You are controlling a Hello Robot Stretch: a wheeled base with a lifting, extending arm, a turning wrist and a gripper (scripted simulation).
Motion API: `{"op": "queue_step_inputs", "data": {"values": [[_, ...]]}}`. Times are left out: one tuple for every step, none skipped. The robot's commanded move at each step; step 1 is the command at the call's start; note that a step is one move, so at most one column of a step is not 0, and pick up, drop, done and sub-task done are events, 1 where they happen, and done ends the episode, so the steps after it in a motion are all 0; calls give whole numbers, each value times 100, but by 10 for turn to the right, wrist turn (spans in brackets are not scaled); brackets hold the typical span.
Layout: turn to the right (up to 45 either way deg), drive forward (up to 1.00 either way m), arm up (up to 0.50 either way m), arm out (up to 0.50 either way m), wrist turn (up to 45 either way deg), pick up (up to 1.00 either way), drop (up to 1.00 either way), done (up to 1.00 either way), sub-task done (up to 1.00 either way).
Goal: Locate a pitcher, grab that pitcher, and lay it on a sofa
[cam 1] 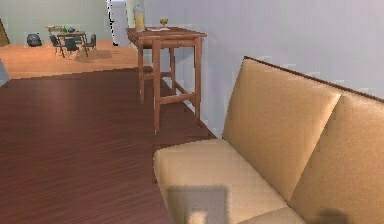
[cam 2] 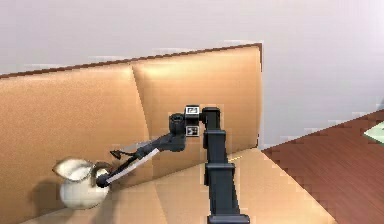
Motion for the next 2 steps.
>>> {"op": "queue_step_inputs", "data": {"values": [[0, 0, -26, 0, 0, 0, 0, 0, 0], [0, 0, -32, 0, 0, 0, 0, 0, 0]]}}
